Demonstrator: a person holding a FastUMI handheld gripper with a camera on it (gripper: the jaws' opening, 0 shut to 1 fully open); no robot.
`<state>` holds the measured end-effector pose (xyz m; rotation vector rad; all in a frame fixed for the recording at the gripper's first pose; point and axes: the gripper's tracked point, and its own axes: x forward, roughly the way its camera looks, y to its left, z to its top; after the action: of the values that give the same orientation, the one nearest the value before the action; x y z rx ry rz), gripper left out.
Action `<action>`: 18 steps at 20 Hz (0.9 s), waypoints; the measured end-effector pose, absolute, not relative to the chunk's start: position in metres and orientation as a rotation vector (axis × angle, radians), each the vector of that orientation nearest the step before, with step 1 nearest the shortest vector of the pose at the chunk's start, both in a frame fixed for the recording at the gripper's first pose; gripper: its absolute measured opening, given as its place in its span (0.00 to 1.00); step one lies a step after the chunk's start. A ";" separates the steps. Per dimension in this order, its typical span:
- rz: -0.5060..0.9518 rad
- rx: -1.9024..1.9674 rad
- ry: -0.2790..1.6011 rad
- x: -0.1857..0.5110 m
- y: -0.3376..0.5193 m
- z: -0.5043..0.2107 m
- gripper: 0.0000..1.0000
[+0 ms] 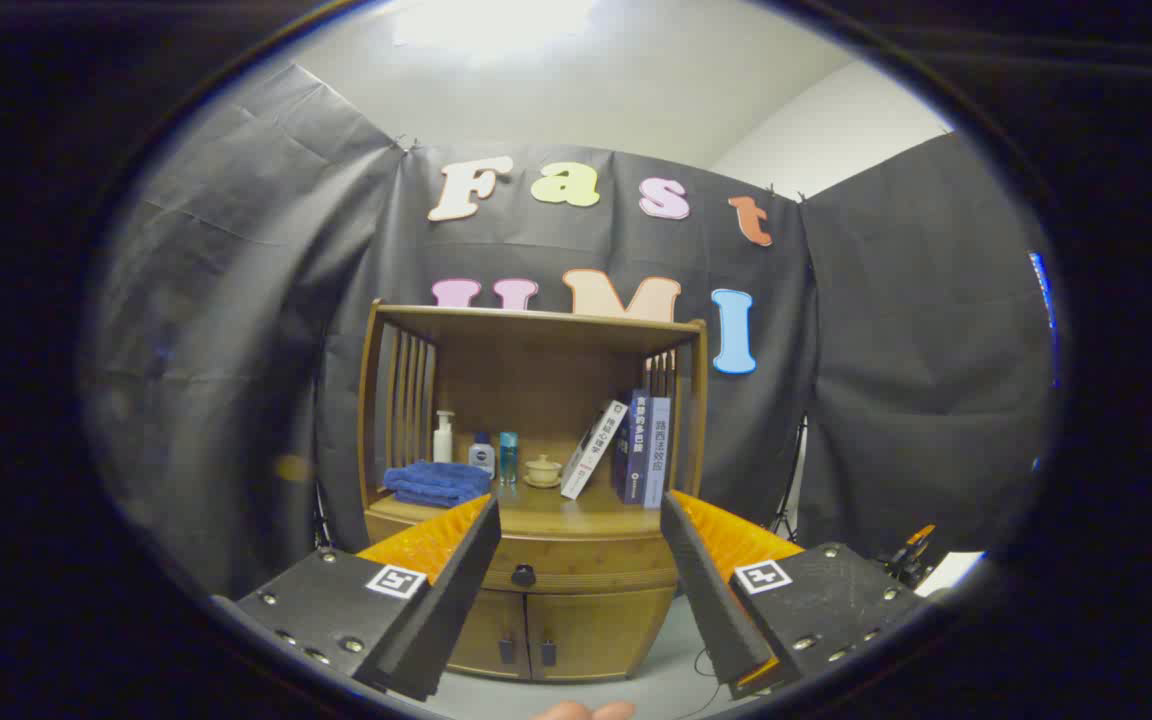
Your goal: Pull open the drawer, take out the items inside it, and place them on the countertop above the cabinet.
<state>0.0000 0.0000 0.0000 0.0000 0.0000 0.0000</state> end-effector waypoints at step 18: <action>-0.009 -0.013 0.021 0.005 -0.003 -0.004 0.96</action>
<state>0.0048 -0.0028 -0.0045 -0.0133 0.0209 -0.0089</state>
